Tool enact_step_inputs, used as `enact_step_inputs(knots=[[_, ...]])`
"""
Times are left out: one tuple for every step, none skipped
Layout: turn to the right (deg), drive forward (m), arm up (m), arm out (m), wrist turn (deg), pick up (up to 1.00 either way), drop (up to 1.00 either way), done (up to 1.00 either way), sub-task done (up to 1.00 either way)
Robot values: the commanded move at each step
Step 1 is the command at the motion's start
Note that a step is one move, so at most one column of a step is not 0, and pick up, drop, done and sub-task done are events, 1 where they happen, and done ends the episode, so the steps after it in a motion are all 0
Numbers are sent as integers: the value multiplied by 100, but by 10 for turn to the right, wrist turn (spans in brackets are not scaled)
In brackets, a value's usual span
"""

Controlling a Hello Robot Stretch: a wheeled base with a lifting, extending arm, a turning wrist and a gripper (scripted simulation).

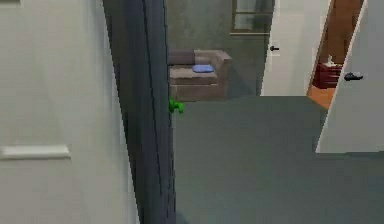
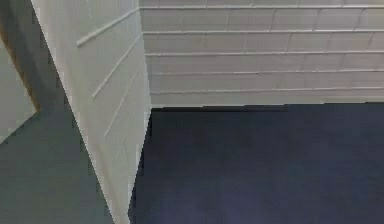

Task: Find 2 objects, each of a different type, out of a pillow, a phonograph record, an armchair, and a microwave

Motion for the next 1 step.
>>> enact_step_inputs(knots=[[450, 0, 0, 0, 0, 0, 0, 0, 0]])
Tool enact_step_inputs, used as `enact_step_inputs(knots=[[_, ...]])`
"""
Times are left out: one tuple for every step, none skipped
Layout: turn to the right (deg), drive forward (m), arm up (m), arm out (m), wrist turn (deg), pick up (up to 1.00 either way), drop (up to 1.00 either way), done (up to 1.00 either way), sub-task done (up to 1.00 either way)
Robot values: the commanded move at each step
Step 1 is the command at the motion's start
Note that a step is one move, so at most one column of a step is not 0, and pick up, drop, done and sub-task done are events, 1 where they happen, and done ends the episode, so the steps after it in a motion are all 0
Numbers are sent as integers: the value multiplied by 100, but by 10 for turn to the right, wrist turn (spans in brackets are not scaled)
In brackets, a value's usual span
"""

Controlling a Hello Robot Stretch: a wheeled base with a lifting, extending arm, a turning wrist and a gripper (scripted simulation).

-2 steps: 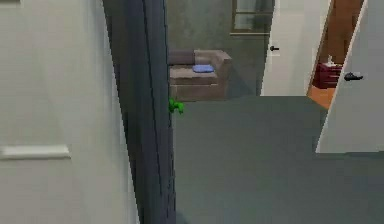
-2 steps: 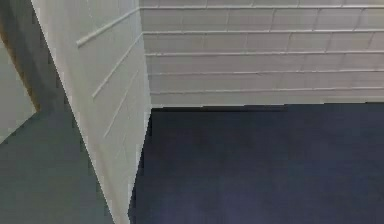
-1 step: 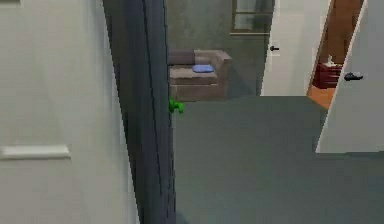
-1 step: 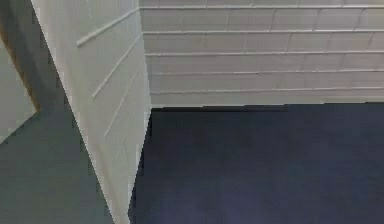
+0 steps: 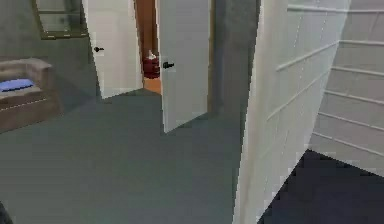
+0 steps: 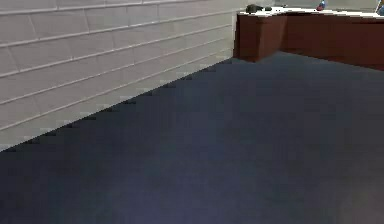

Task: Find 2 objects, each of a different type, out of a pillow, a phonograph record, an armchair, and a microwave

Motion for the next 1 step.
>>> enact_step_inputs(knots=[[450, 0, 0, 0, 0, 0, 0, 0, 0]])
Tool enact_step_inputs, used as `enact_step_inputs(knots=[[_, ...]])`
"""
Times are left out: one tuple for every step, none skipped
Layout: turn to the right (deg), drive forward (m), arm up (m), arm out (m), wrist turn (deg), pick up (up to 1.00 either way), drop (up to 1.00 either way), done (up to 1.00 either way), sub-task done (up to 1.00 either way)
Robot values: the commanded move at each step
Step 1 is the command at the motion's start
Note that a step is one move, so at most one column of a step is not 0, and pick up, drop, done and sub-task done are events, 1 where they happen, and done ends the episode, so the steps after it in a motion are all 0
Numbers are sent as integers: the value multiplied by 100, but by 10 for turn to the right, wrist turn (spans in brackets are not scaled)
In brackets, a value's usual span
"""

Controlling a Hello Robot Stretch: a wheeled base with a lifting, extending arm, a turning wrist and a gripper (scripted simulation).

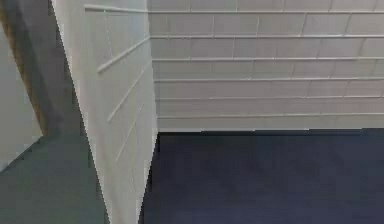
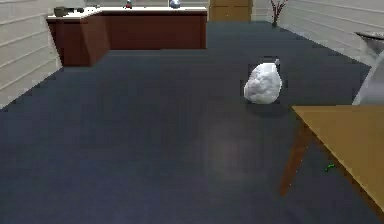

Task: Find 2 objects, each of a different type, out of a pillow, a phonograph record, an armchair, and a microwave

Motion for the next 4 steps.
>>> enact_step_inputs(knots=[[450, 0, 0, 0, 0, 0, 0, 0, 0], [420, 0, 0, 0, 0, 0, 0, 0, 0], [0, 20, 0, 0, 0, 0, 0, 0, 0], [-450, 0, 0, 0, 0, 0, 0, 0, 0]])
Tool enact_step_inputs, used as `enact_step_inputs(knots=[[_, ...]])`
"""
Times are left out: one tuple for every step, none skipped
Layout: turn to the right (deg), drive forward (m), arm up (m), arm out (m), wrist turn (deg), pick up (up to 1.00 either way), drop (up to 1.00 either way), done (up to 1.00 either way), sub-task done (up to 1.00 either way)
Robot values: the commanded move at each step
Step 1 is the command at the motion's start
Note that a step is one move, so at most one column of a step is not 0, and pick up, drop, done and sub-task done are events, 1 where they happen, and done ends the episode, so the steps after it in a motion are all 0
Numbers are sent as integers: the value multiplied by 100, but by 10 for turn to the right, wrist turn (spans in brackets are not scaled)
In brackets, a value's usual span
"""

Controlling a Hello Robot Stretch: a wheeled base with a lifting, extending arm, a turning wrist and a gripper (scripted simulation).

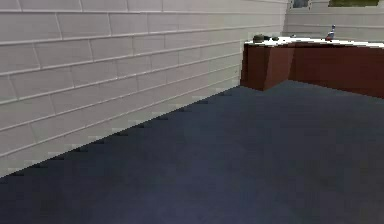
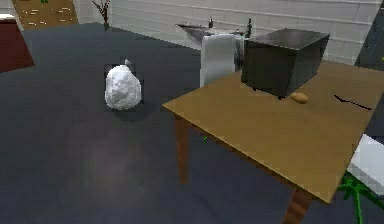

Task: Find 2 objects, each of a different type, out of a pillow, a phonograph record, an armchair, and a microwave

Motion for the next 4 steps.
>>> enact_step_inputs(knots=[[-90, 0, 0, 0, 0, 0, 0, 0, 0], [0, 15, 0, 0, 0, 0, 0, 0, 0], [-450, 0, 0, 0, 0, 0, 0, 0, 0], [-450, 0, 0, 0, 0, 0, 0, 0, 0]])
